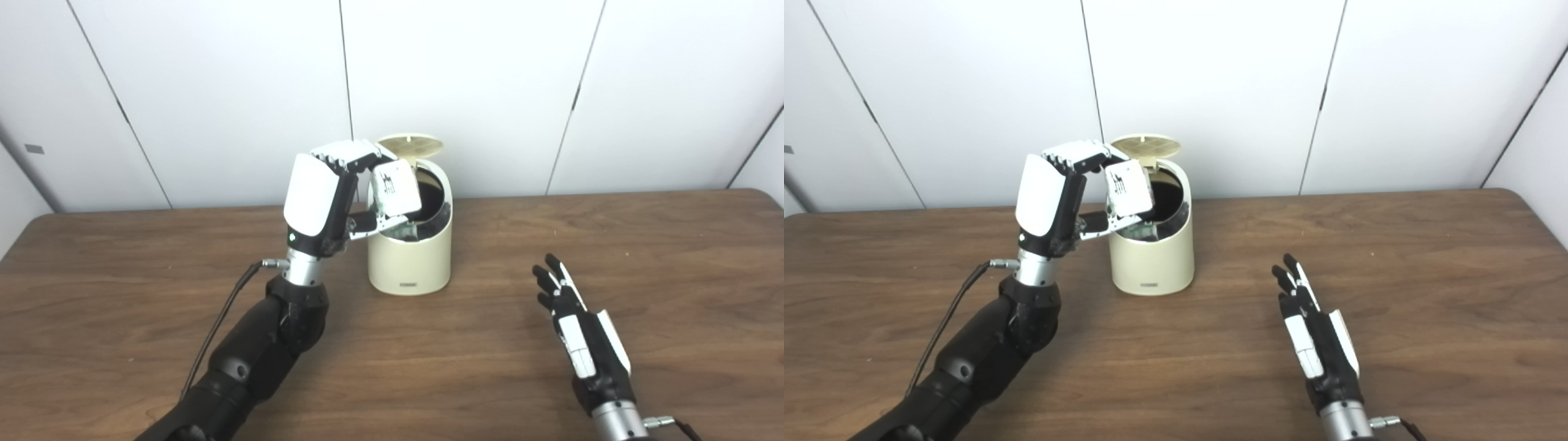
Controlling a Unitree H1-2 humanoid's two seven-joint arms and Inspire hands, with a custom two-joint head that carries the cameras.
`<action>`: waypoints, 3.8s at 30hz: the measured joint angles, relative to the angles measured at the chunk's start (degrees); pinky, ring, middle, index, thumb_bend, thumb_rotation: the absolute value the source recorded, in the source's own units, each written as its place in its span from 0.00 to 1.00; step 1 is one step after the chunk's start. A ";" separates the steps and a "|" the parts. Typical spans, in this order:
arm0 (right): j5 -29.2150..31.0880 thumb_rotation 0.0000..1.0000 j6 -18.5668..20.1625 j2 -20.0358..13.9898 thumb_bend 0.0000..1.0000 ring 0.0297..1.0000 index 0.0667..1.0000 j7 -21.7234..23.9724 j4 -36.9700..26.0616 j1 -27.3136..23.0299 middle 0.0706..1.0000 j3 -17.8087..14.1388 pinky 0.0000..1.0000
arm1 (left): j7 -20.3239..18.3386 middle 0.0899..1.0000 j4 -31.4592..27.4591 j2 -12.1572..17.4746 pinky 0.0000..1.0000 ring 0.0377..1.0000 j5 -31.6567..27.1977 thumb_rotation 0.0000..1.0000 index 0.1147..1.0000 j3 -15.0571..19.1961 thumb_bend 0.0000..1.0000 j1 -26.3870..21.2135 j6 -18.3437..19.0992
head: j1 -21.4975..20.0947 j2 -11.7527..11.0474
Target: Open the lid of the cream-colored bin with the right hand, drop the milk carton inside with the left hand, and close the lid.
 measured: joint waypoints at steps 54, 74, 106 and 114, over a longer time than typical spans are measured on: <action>-1.71 1.00 0.56 -0.37 0.55 0.89 0.94 -0.05 -1.27 0.25 0.86 0.63 0.87 | -21.19 0.61 0.41 -2.20 0.51 0.58 -5.14 0.08 0.58 9.24 1.00 1.03 -0.01 | -0.44 1.14; -2.53 1.00 1.80 -0.31 0.56 0.89 0.94 -0.02 -1.47 0.22 0.84 0.71 0.87 | -8.11 0.43 0.21 0.01 0.44 0.44 -7.83 0.00 0.42 -0.76 0.50 0.87 -0.01 | -0.26 1.23; -2.86 1.00 4.22 -0.39 0.54 0.83 0.90 0.43 -3.78 0.26 0.78 1.44 0.85 | -22.98 0.66 -1.82 -1.42 0.50 0.55 -10.99 0.21 0.70 6.86 1.00 1.77 -0.12 | -0.44 1.41; -2.84 1.00 4.32 -0.48 0.54 0.83 0.91 0.44 -3.78 0.26 0.78 1.41 0.85 | -23.03 0.66 -1.85 -1.73 0.50 0.55 -9.40 0.19 0.68 7.74 1.00 1.82 -0.12 | -0.44 1.41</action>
